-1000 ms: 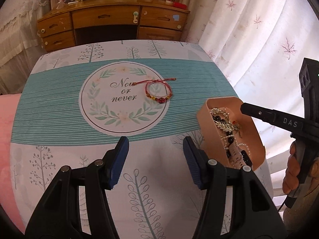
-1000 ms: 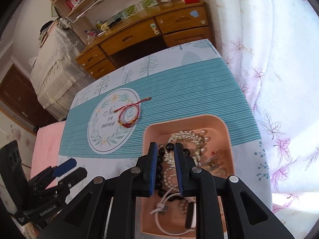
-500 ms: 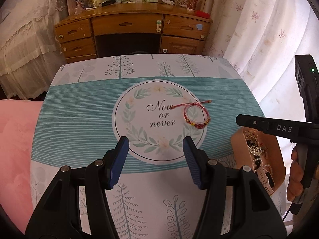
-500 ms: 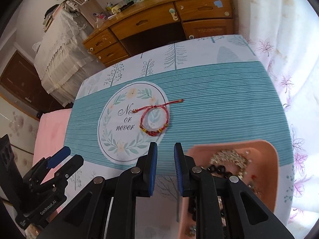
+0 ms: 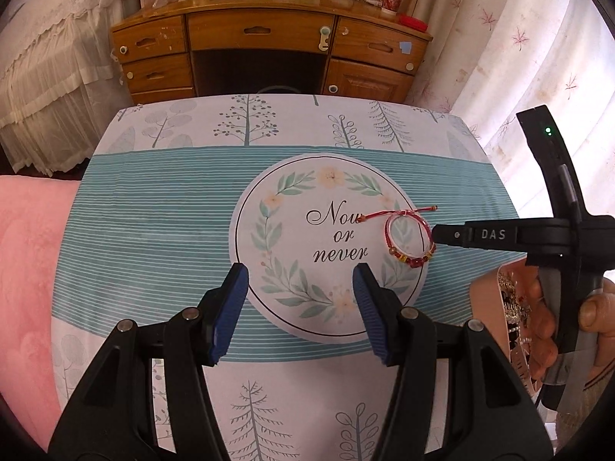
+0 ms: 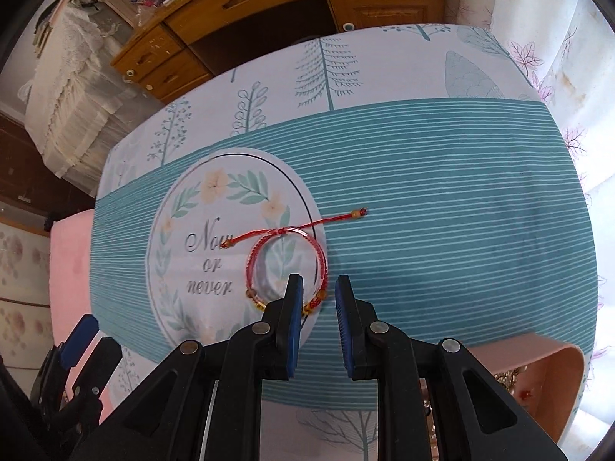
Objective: Organize jewelry
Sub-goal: 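Lift the red bracelet into the pink box and open the right tool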
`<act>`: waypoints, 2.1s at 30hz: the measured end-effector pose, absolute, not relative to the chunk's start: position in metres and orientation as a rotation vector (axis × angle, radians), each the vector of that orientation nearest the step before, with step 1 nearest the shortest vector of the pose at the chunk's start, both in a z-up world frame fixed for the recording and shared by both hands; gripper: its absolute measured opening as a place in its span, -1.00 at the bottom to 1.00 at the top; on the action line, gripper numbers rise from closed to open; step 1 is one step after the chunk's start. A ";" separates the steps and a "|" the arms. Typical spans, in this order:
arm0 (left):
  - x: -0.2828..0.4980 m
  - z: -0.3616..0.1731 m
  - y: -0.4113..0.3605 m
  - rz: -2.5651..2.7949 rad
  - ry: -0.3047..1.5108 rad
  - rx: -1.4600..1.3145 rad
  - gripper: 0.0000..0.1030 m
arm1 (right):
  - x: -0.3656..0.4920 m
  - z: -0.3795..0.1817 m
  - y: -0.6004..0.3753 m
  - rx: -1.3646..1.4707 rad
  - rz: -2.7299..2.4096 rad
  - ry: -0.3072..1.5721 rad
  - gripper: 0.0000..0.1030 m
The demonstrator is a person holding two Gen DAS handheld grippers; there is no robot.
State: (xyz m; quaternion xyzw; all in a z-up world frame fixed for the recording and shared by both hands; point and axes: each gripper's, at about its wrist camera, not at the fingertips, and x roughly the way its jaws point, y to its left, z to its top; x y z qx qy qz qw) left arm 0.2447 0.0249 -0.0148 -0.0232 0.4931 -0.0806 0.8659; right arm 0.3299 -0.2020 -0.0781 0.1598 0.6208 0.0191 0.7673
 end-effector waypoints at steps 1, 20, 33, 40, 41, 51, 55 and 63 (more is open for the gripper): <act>0.246 -0.016 0.026 -0.171 1.037 -0.054 0.04 | 0.332 -0.081 -0.200 0.340 0.041 1.356 -0.66; 0.251 -0.019 0.032 -0.157 1.047 -0.080 0.04 | 0.324 -0.083 -0.188 0.265 0.035 1.306 -0.87; 0.211 0.019 -0.001 -0.241 0.995 -0.040 0.04 | 0.228 0.020 -0.254 0.353 0.089 1.123 -0.87; 0.179 0.047 -0.037 -0.309 0.955 0.015 0.12 | 0.168 0.049 -0.291 0.357 0.040 1.098 -0.87; 0.174 0.049 -0.042 -0.316 0.952 0.025 0.20 | 0.160 0.049 -0.296 0.361 0.034 1.103 -0.87; 0.129 0.054 -0.085 -0.411 0.948 0.098 0.24 | 0.087 0.021 -0.307 0.394 0.051 1.178 -0.87; 0.122 0.049 -0.092 -0.425 0.966 0.103 0.24 | 0.072 -0.002 -0.302 0.413 0.057 1.218 -0.87; 0.120 0.040 -0.091 -0.422 0.989 0.107 0.24 | 0.082 -0.039 -0.294 0.395 -0.007 1.246 -0.87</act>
